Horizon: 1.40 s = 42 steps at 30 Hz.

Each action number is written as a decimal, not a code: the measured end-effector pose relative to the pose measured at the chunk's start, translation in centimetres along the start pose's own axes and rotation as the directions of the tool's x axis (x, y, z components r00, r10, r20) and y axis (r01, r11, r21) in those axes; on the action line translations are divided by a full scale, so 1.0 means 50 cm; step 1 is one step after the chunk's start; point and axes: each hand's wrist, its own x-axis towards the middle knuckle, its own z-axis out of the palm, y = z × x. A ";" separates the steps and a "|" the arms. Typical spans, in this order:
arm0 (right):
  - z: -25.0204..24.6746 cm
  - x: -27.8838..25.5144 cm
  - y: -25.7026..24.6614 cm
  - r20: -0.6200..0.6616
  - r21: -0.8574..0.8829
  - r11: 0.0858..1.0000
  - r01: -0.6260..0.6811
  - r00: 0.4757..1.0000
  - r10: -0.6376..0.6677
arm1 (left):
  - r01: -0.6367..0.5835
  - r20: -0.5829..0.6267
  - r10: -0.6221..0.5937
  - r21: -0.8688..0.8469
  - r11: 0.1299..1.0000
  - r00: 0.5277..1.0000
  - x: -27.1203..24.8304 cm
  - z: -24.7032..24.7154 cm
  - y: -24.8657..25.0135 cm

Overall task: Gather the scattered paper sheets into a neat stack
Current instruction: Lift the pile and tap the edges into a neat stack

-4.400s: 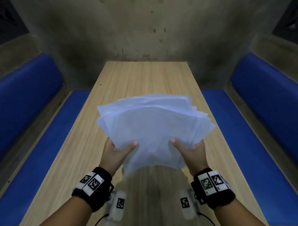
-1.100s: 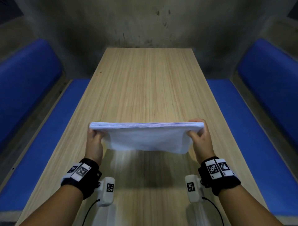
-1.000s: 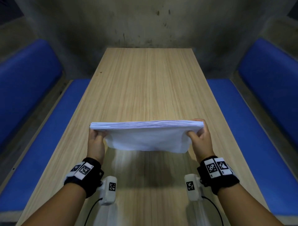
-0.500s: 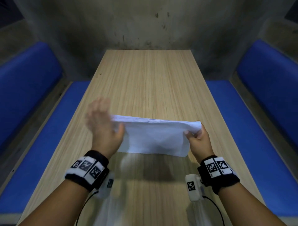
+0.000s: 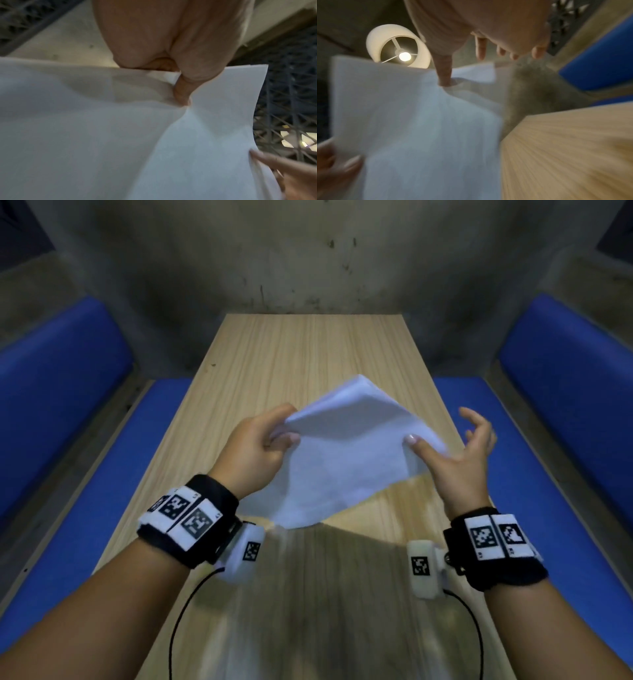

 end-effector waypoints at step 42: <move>0.061 -0.073 -0.062 0.110 0.105 0.941 0.321 0.937 -0.332 | -0.012 -0.401 -0.051 -0.153 0.988 0.915 -0.059 0.013 0.017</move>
